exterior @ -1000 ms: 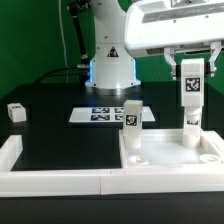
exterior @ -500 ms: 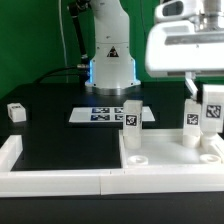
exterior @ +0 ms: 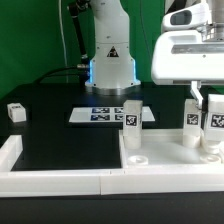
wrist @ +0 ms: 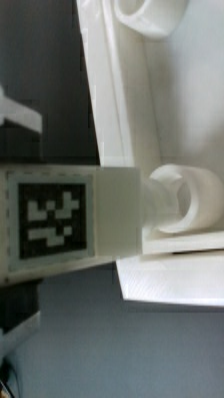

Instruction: Assemble square table

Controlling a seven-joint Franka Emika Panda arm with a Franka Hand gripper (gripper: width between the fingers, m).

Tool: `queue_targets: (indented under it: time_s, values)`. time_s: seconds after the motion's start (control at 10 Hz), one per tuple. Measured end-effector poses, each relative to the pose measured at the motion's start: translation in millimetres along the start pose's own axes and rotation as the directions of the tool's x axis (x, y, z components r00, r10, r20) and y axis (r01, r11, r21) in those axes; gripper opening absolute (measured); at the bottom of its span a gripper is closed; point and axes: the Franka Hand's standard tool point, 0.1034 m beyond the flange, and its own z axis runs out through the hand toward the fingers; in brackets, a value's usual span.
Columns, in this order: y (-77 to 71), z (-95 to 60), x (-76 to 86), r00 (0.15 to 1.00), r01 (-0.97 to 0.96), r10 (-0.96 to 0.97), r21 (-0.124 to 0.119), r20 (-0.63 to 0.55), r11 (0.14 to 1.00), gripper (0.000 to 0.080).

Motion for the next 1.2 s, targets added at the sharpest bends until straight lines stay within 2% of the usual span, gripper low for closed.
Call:
queue_targets:
  time_s: [0.1, 0.5, 0.8, 1.2]
  values:
    - [3.4, 0.4, 2.8, 1.0, -0.001, 0.001, -0.001, -0.008, 1.0, 0.0291]
    - [3.4, 10.0, -5.3, 1.0, 0.012, -0.012, -0.013, 0.002, 1.0, 0.0291]
    - [3.7, 11.1, -5.7, 1.0, 0.015, -0.015, -0.014, 0.001, 1.0, 0.0291]
    - [-2.4, 17.5, -5.7, 1.0, 0.026, -0.026, -0.015, -0.001, 1.0, 0.0291]
